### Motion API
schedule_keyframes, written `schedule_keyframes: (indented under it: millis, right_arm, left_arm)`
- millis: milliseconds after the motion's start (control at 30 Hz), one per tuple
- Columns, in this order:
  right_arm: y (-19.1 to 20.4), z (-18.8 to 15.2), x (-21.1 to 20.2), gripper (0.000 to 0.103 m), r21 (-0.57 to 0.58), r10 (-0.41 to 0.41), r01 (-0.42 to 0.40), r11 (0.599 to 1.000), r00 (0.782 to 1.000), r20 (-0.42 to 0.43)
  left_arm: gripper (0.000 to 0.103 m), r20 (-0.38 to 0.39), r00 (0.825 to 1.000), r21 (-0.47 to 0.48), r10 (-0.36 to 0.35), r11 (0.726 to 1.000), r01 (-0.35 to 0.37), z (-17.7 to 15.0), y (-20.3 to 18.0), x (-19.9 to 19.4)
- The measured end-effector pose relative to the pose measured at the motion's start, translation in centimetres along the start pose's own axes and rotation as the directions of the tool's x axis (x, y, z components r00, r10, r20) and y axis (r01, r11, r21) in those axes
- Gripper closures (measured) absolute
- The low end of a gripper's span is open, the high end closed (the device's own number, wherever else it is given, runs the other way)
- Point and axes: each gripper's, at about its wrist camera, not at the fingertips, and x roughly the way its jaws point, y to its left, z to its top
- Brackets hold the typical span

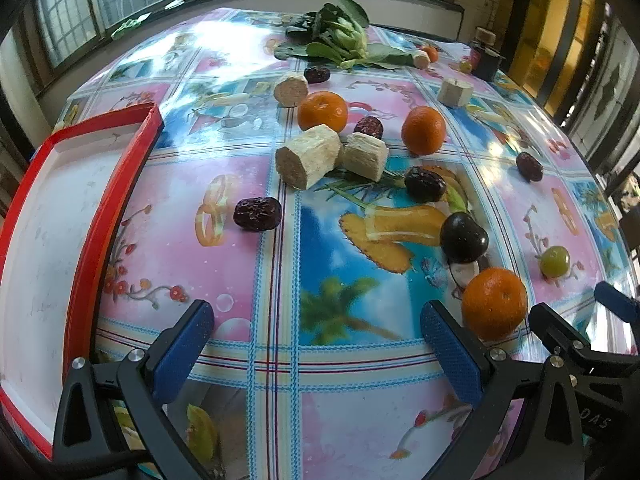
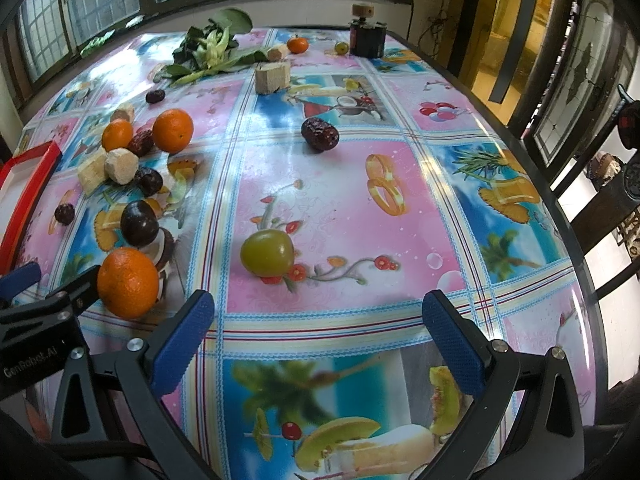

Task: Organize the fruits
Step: 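Move the left tool toward a red date while the right tool approaches a mandarin orange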

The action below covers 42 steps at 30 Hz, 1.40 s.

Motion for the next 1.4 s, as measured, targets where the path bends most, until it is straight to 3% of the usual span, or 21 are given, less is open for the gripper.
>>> schedule_keyframes:
  millis: [167,300,467,733,867,1067,1400]
  right_arm:
    - [-0.3,0.4,0.1,0.0,-0.052,0.03,-0.033,0.998,0.998,-0.055]
    - [-0.2,-0.3,-0.1,0.0,-0.064,0.043,-0.044,0.997,0.999,-0.012]
    - [-0.1,0.3,0.1,0.0,-0.079,0.047,-0.054,0.995,0.996,-0.079]
    - [-1.6,-0.6,-2.9,0.0,0.03,0.11,-0.109,0.994,0.993,-0.03]
    - [-1.5,-0.8,-4.8,0.0,0.029,0.117,-0.117,0.993,0.993,0.009]
    - [-0.6,-0.4,-6.4,0.0,0.008,0.14,-0.14,0.99,0.988,0.068]
    - [1.9,-0.2,-5.6,0.0,-0.056,0.203,-0.201,0.978,0.978,0.043]
  left_arm:
    - [0.0,-0.045,0.999,0.037,-0.021,0.999,0.023,0.4,0.0,0.1]
    - [0.0,-0.063,0.997,0.068,-0.038,0.997,0.042,0.4,0.1,0.0]
    - [0.001,-0.07,0.993,0.025,-0.094,0.995,0.095,-0.6,1.6,-1.5]
    - [0.0,0.066,0.989,0.168,-0.132,0.978,0.12,-1.3,3.2,-7.8]
    - [0.0,0.084,0.979,0.155,-0.188,0.973,0.174,-1.2,5.5,-9.4]
    - [0.0,0.07,0.976,0.115,-0.204,0.974,0.195,0.1,7.6,-8.8]
    - [0.001,0.043,0.973,0.114,-0.228,0.968,0.222,2.3,7.0,-6.6]
